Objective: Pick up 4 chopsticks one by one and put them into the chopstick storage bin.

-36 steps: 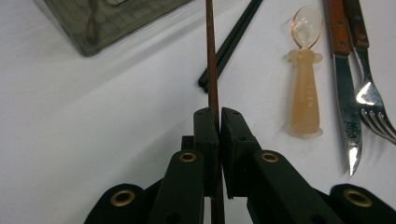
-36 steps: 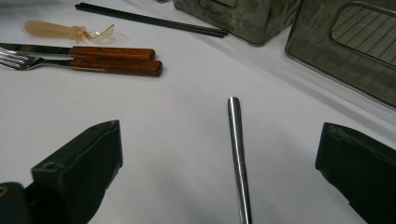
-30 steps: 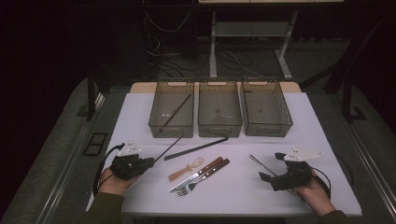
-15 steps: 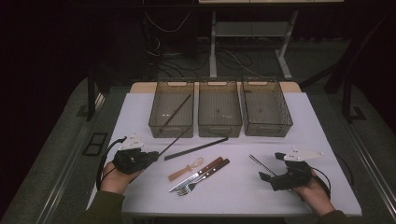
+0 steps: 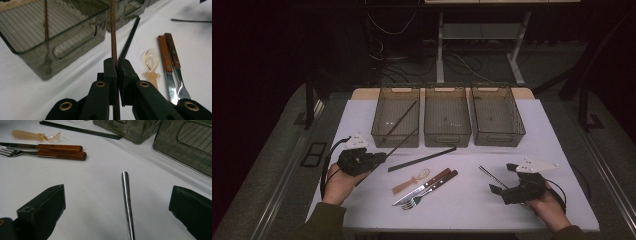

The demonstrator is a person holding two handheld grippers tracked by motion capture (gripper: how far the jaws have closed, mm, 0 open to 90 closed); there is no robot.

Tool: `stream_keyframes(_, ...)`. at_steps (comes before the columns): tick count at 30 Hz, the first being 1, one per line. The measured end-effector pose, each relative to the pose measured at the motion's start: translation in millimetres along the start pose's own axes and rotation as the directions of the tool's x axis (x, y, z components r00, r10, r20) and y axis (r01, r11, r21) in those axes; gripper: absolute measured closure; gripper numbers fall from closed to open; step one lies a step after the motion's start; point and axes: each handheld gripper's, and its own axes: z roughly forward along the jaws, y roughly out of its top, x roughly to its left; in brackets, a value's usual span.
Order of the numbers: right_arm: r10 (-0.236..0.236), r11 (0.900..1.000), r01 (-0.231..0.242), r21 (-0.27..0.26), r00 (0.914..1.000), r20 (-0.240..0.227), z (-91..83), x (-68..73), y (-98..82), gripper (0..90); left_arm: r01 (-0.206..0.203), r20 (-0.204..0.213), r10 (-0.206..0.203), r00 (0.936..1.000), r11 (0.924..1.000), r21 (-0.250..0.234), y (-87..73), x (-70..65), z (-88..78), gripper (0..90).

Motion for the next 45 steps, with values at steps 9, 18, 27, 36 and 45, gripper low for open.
stream_keyframes(9,0.006,1.0,-0.006,0.001,1.0,0.001,-0.6,-0.5,-0.3,0.9,-0.002,0.006,0.002,1.0,0.9998,-0.022,16.6,6.1,6.6,85.1)
stream_keyframes(18,0.012,1.0,-0.012,-0.004,0.9999,-0.001,-1.4,0.1,-0.4,0.9,-0.004,-0.001,0.004,1.0,0.9997,-0.023,33.8,10.3,17.3,85.2)
stream_keyframes(27,0.011,1.0,-0.011,-0.005,0.9999,-0.003,-1.6,-0.2,-0.4,0.9,-0.018,-0.015,0.018,0.9997,0.9996,-0.02,56.6,19.9,29.9,85.1)
stream_keyframes(36,0.01,1.0,-0.01,-0.009,0.9999,-0.007,-2.0,-0.1,-0.4,0.9,-0.014,-0.049,0.014,0.9987,0.9999,0.0,81.7,37.2,41.7,85.1)
stream_keyframes(45,0.01,1.0,-0.01,-0.009,0.9999,-0.009,-2.1,0.6,-0.3,0.9,-0.03,-0.076,0.03,0.9967,0.9996,0.004,109.1,55.7,53.0,85.1)
